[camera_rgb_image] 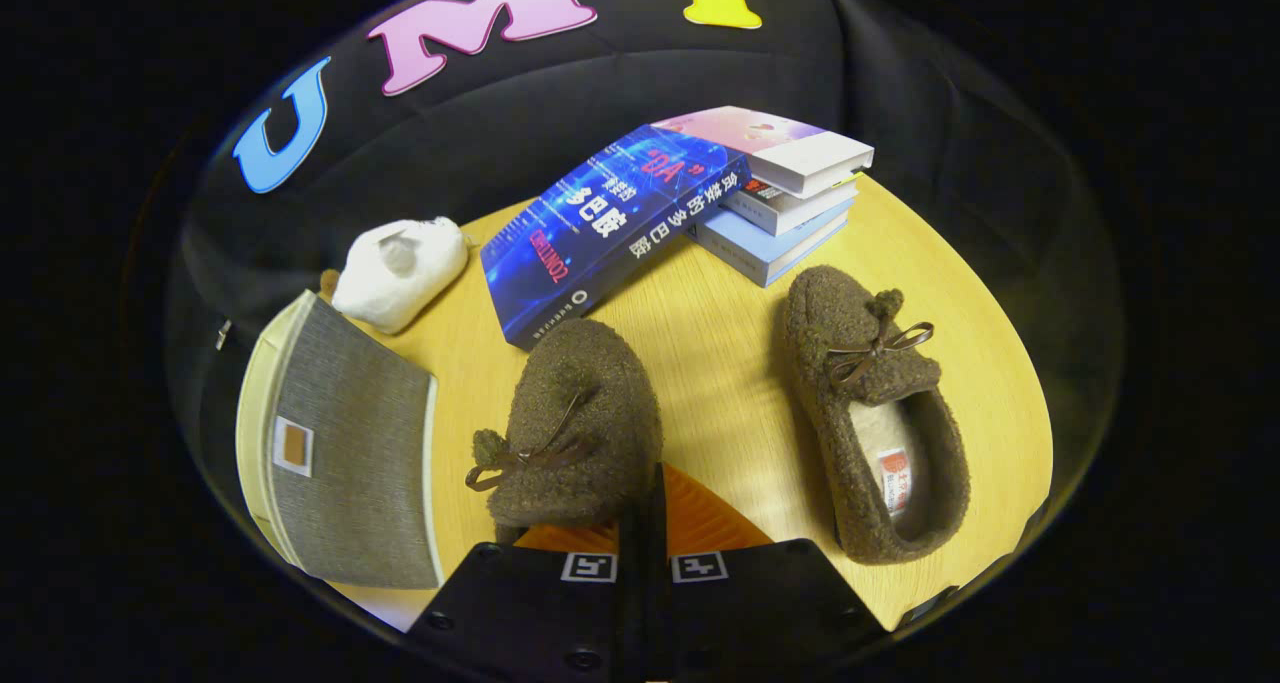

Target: Open the storage box then place both shoes into the box .Put the left shoe in first, then the right shoe, with the right side of both shoes facing outward in a uniform manner.

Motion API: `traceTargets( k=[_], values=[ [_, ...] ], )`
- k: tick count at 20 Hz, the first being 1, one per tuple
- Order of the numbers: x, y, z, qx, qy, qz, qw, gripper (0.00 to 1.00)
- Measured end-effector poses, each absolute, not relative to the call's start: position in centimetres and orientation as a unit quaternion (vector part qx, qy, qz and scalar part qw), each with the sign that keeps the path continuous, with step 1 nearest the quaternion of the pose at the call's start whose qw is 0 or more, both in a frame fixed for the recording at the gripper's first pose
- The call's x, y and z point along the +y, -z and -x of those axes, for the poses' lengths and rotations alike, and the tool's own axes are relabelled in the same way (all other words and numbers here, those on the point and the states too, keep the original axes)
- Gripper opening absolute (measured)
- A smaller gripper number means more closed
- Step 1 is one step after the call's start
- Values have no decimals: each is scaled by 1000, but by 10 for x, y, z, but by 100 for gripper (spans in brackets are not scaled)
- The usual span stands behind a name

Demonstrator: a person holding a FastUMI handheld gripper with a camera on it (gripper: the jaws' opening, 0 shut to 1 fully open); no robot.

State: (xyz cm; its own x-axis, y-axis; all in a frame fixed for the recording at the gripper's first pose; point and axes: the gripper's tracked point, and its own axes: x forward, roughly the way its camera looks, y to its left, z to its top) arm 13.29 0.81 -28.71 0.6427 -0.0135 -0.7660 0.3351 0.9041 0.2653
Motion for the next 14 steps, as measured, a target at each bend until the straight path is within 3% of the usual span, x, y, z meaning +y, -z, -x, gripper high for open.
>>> traceTargets(
  k=[14],
  values=[
    [97, 139, -147, 340, 23, -191, 921, 5]
  ],
)
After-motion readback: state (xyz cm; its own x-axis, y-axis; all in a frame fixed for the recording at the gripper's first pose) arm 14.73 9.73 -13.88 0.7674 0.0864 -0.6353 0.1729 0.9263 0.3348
